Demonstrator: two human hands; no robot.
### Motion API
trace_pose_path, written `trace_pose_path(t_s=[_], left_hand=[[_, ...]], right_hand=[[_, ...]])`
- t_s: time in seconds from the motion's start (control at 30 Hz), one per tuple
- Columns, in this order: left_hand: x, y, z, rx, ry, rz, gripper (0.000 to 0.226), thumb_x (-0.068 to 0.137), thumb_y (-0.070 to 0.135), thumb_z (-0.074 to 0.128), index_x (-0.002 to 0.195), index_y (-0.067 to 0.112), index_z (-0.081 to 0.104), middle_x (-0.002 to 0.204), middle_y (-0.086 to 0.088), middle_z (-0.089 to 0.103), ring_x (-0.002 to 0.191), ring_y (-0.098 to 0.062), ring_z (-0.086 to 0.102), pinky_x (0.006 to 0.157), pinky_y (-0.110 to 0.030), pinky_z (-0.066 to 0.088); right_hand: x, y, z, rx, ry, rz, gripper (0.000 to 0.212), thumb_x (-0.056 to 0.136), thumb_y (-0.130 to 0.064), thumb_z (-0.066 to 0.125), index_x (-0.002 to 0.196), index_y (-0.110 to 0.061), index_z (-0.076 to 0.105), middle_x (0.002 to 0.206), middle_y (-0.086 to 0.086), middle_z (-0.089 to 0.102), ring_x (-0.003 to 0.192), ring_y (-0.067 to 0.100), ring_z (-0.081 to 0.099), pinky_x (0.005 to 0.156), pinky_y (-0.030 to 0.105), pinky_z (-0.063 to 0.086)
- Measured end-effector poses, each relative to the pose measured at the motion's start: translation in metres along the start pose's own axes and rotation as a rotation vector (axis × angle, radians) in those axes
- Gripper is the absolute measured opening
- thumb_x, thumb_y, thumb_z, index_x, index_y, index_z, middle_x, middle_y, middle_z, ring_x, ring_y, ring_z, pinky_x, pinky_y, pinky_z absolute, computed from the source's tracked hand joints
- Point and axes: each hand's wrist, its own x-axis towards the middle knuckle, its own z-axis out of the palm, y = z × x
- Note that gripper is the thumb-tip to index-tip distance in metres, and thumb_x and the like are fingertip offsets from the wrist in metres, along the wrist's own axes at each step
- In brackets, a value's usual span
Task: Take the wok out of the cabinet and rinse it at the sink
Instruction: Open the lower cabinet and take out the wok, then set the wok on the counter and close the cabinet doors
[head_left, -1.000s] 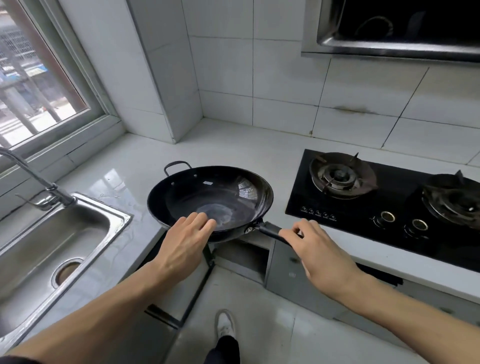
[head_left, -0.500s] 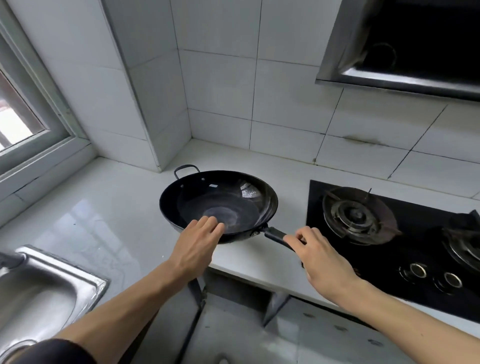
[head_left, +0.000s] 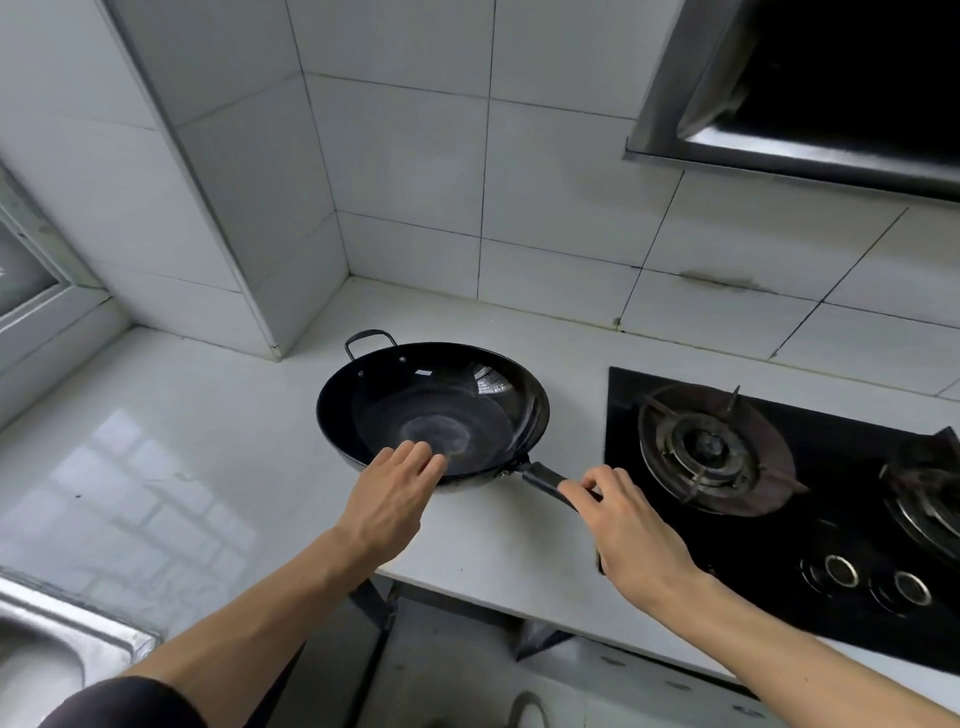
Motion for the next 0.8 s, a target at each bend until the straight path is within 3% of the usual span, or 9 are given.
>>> trace_pose_path(t_s=[0.23,0.47,0.67,0.8], left_hand=[[0.01,-0.007,0.021,0.025,-0.035,-0.024,0.044,0.059,-0.01,0.064,0.092,0.016,0.05,0.083,0.001,0.048,0.069,-0.021,0.041,0.058,-0.031,0.037],[-0.004,-0.001,0.049,0.056,-0.152,-0.046,0.047,0.051,-0.011,0.065,0.088,0.014,0.054,0.079,0.0,0.048,0.067,-0.021,0.041,0.058,-0.031,0.034],[-0.007,0.002,0.058,0.015,-0.181,-0.06,0.05,0.052,-0.009,0.071,0.092,0.016,0.055,0.082,0.001,0.049,0.071,-0.02,0.044,0.061,-0.03,0.038],[-0.016,0.002,0.059,-0.018,-0.181,-0.043,0.046,0.054,-0.004,0.075,0.089,0.018,0.053,0.08,0.004,0.048,0.07,-0.017,0.042,0.059,-0.027,0.036]], right_hand=[[0.015,0.005,0.027,0.03,0.049,0.016,0.089,0.039,0.018,0.068,0.118,-0.017,0.05,0.106,0.003,0.044,0.088,0.024,0.05,0.06,0.024,0.044],[0.014,0.005,0.066,0.116,0.005,0.05,0.081,0.053,0.021,0.059,0.123,-0.019,0.049,0.111,0.004,0.042,0.094,0.023,0.046,0.071,0.03,0.049],[0.01,0.003,0.077,0.119,-0.01,0.111,0.079,0.057,0.018,0.065,0.122,-0.023,0.048,0.11,0.003,0.044,0.093,0.021,0.047,0.067,0.026,0.042],[0.009,0.0,0.078,0.077,-0.013,0.11,0.074,0.059,0.016,0.066,0.119,-0.024,0.049,0.11,0.001,0.045,0.094,0.021,0.047,0.071,0.03,0.047]])
